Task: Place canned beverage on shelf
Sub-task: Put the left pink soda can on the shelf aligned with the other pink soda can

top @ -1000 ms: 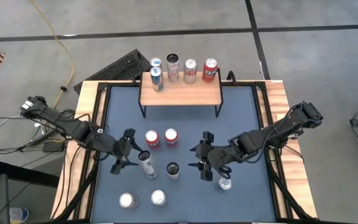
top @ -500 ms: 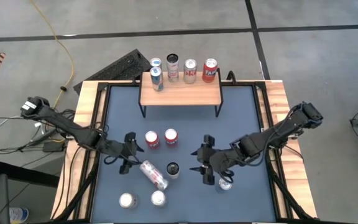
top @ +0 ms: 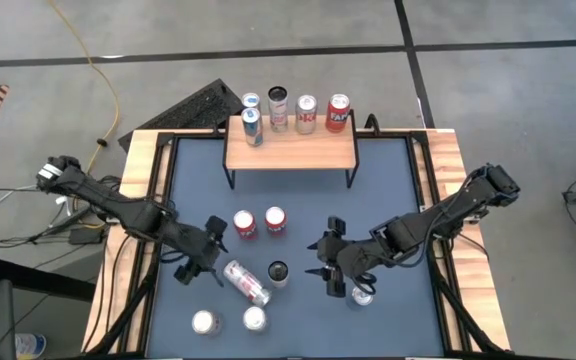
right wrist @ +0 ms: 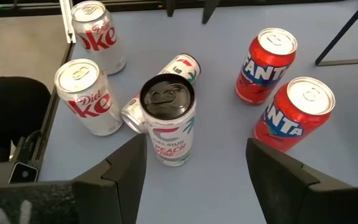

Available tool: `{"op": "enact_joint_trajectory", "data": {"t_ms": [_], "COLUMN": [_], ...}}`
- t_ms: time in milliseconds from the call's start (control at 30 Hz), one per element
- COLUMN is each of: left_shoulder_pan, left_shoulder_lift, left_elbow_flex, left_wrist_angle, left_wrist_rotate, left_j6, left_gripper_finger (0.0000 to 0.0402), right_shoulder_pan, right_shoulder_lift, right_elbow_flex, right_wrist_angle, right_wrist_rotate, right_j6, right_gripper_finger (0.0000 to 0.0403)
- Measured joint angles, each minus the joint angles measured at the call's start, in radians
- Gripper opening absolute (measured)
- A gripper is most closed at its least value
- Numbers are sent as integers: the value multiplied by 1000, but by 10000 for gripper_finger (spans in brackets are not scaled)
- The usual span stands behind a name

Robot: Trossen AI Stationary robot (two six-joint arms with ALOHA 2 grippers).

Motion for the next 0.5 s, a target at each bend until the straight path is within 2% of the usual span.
{"op": "enact_joint_trajectory", "data": {"t_ms": [100, 267, 367, 500], "left_shoulder_pan": [25, 53, 66, 69], "left_shoulder_lift": [129, 314, 377, 423], "left_elbow_flex": [64, 180, 211, 196], "left_wrist_angle": [-70, -139, -128, -102], "left_wrist_rotate": [67, 86, 142, 148], "left_j6": [112, 238, 269, 317], "left_gripper_finger": [265, 265, 265, 265], "right_shoulder_pan": [0, 1, 0, 0], "right_shoulder_lift": [0, 0, 0, 0], "right_elbow_flex": [0, 0, 0, 0], "right_wrist_angle": [0, -1, -1, -4], "right_wrist_rotate": [0, -1, -1, -1], "right_j6": [0, 0, 0, 6], "right_gripper_finger": [255, 255, 255, 255]}}
